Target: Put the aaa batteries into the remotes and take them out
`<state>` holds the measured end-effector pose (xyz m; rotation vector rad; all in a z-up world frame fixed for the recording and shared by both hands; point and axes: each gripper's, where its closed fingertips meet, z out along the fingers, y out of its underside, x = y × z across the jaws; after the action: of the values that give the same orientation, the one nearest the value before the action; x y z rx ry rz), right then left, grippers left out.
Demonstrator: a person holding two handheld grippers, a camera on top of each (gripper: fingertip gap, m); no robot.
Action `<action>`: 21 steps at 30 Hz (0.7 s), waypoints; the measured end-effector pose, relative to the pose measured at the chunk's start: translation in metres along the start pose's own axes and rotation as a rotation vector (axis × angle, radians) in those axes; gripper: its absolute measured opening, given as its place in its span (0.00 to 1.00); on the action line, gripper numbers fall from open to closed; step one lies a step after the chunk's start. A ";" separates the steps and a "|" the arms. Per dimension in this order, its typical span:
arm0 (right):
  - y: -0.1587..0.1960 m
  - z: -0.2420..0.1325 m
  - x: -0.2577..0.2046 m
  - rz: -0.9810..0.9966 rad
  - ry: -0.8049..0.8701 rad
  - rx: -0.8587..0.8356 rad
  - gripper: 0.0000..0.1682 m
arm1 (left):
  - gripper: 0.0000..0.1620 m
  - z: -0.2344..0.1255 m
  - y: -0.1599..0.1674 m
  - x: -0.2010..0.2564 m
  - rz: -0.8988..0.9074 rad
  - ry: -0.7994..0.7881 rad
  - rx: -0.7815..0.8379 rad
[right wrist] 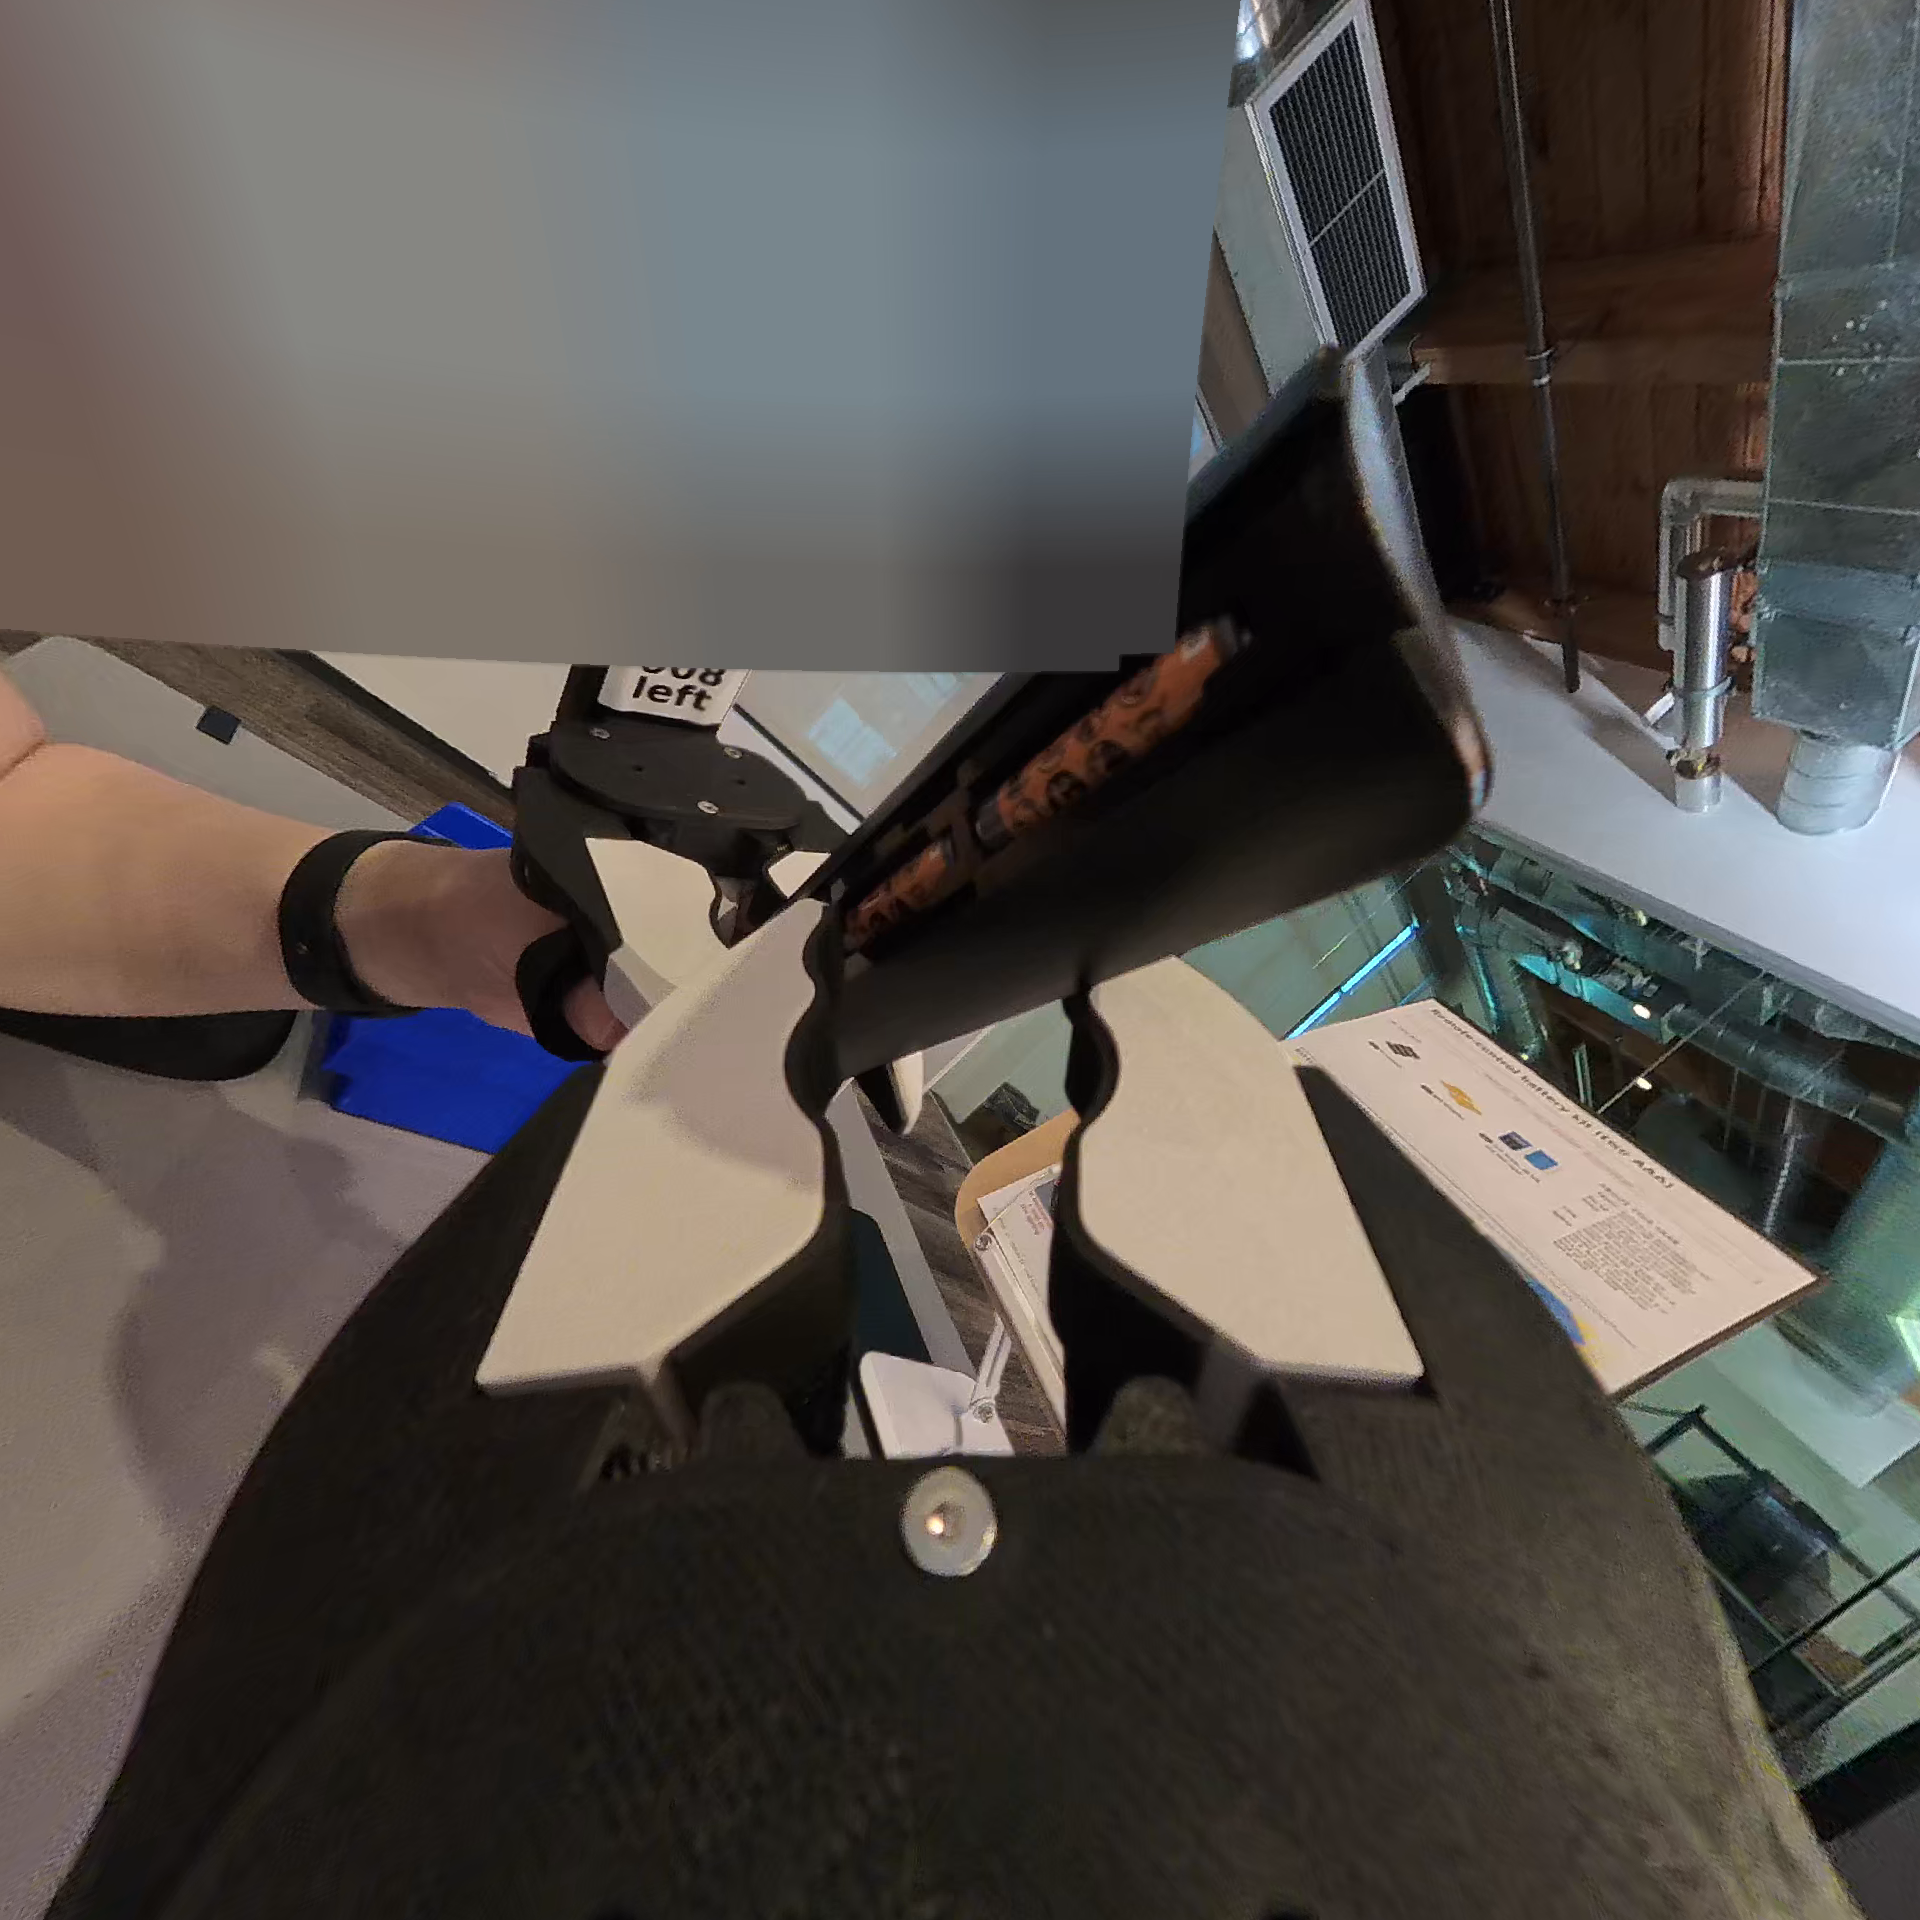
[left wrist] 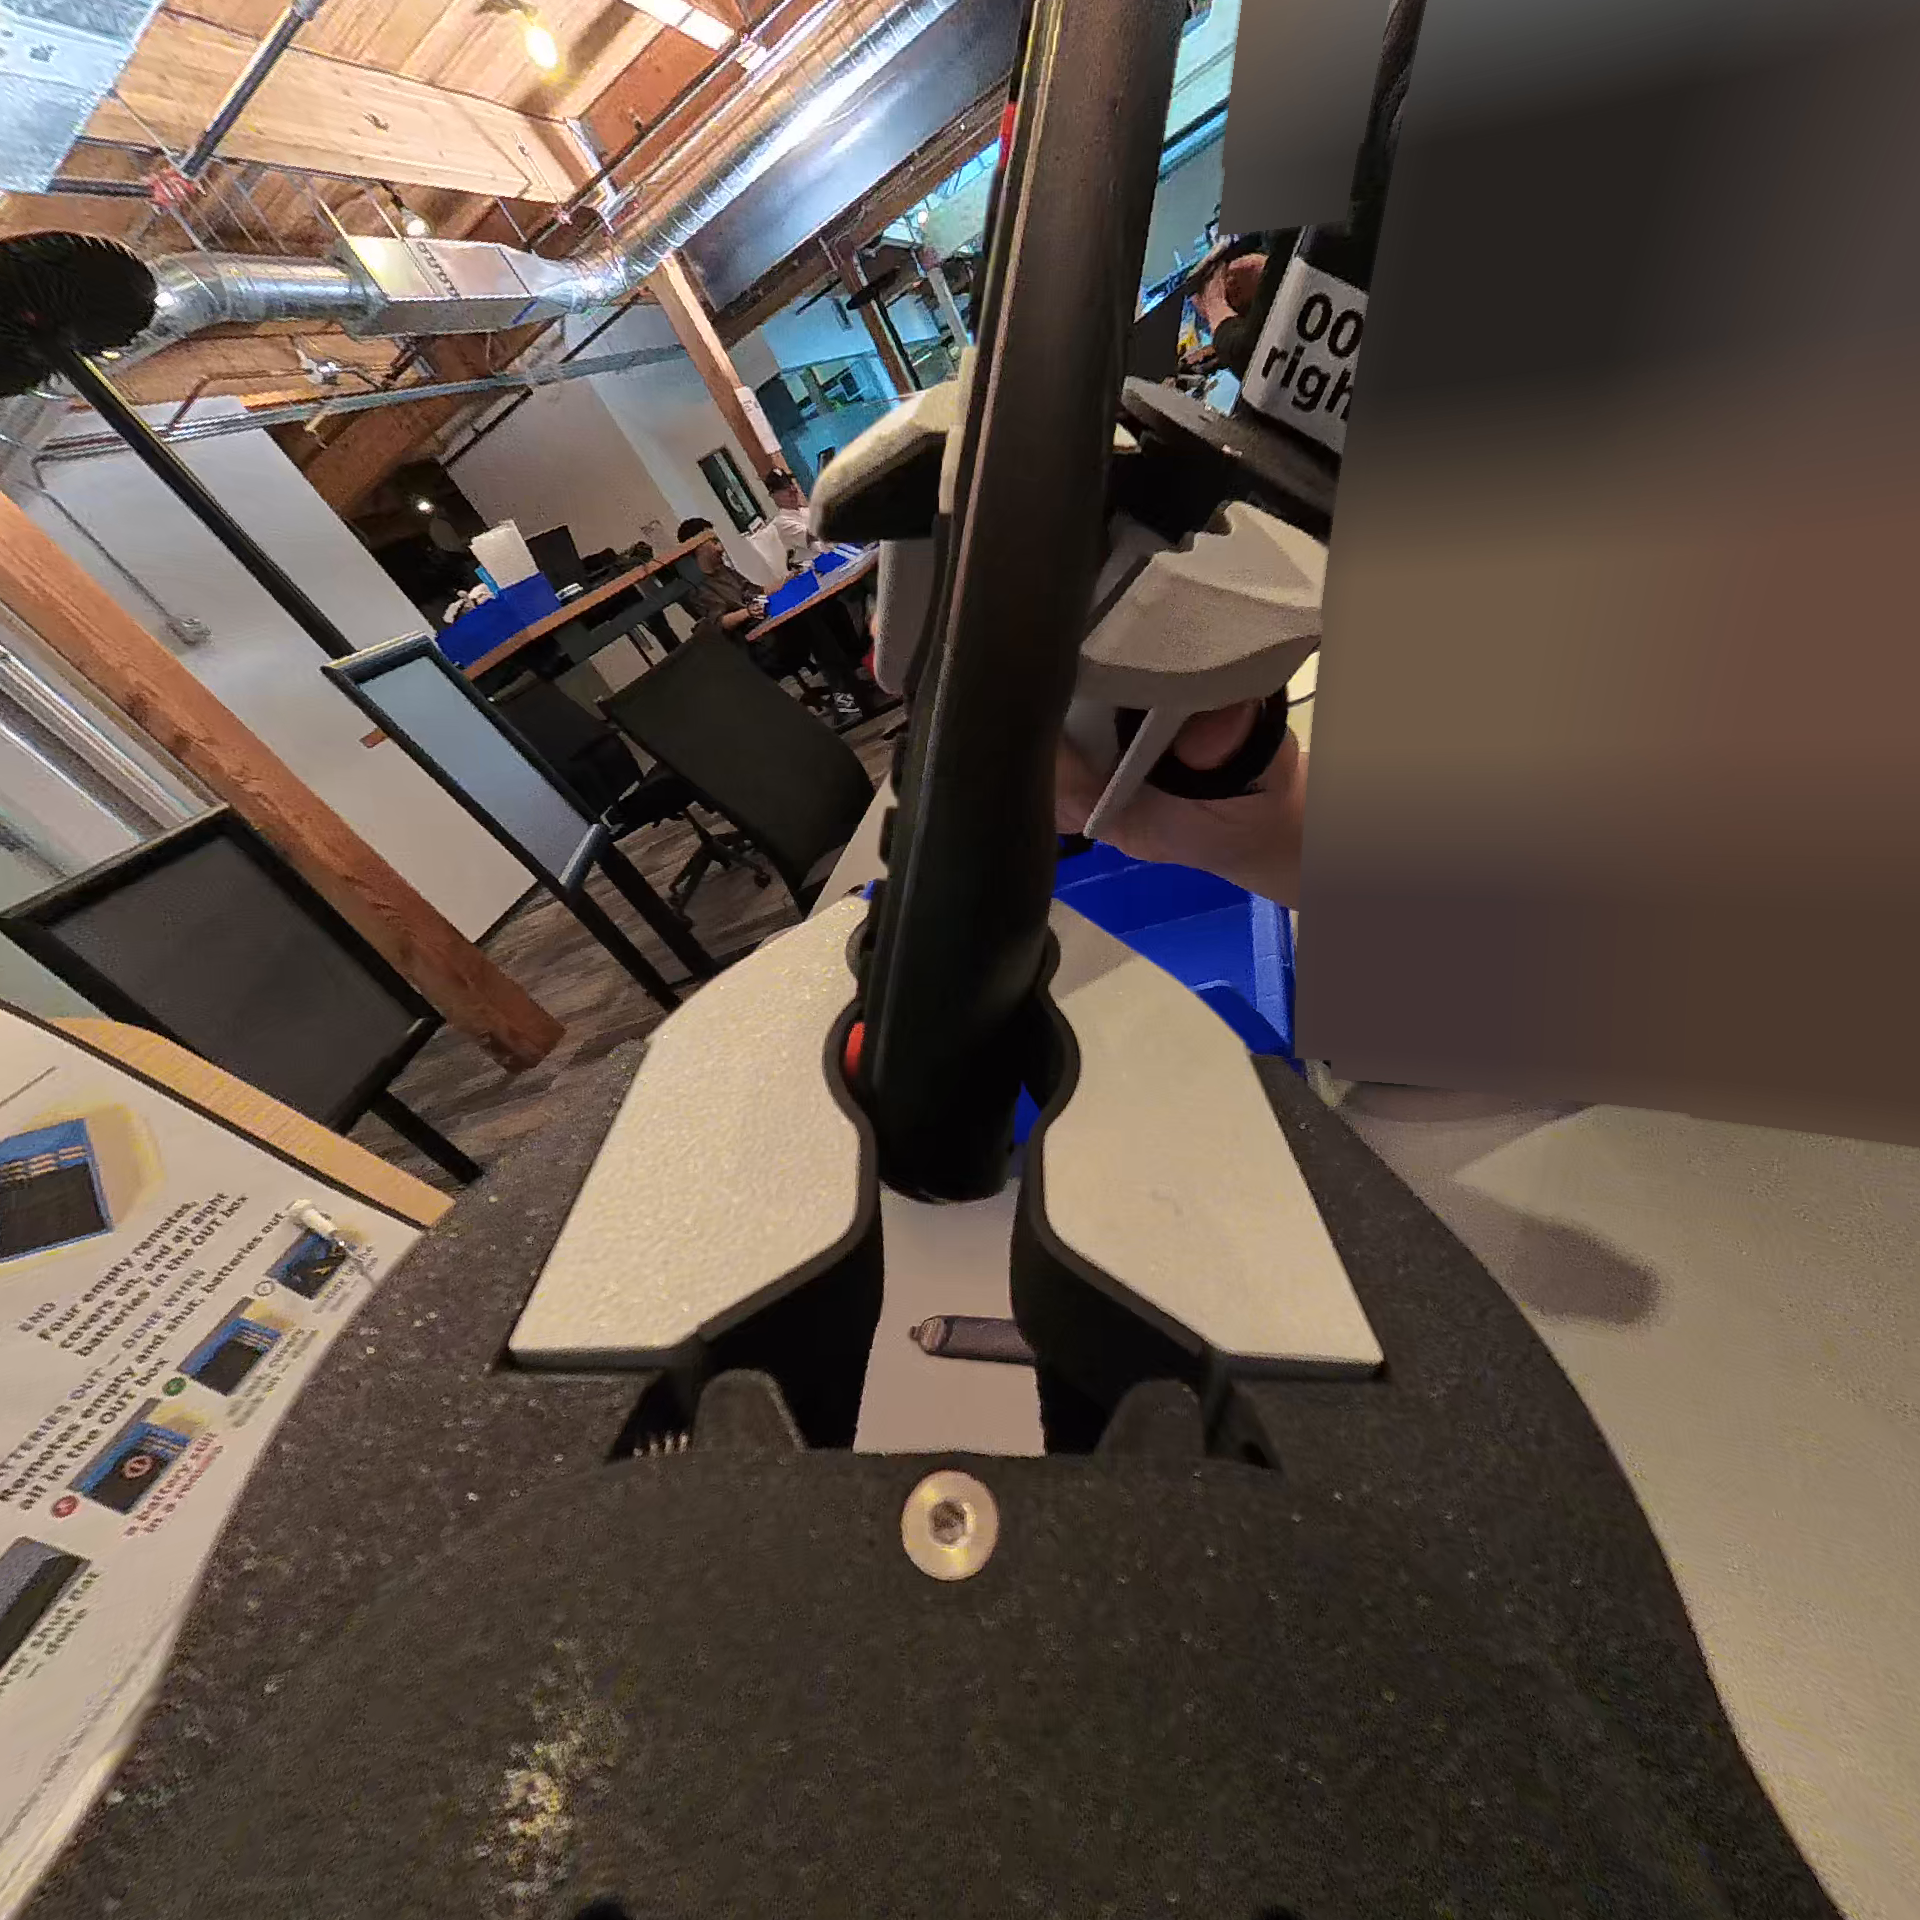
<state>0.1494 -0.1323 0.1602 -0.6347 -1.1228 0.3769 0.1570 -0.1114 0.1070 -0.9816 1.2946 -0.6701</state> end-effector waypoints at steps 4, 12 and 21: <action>0.000 0.000 0.000 -0.012 0.014 -0.007 0.25 | 0.15 0.000 0.000 0.000 -0.013 0.004 0.000; 0.002 0.001 0.002 0.029 0.028 -0.012 0.24 | 0.15 0.001 0.002 0.002 -0.077 0.042 0.001; 0.003 0.001 0.001 0.052 0.038 -0.002 0.24 | 0.15 0.000 0.003 0.002 -0.083 0.053 -0.011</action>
<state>0.1490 -0.1287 0.1596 -0.6713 -1.0724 0.4062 0.1571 -0.1116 0.1031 -1.0368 1.3101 -0.7578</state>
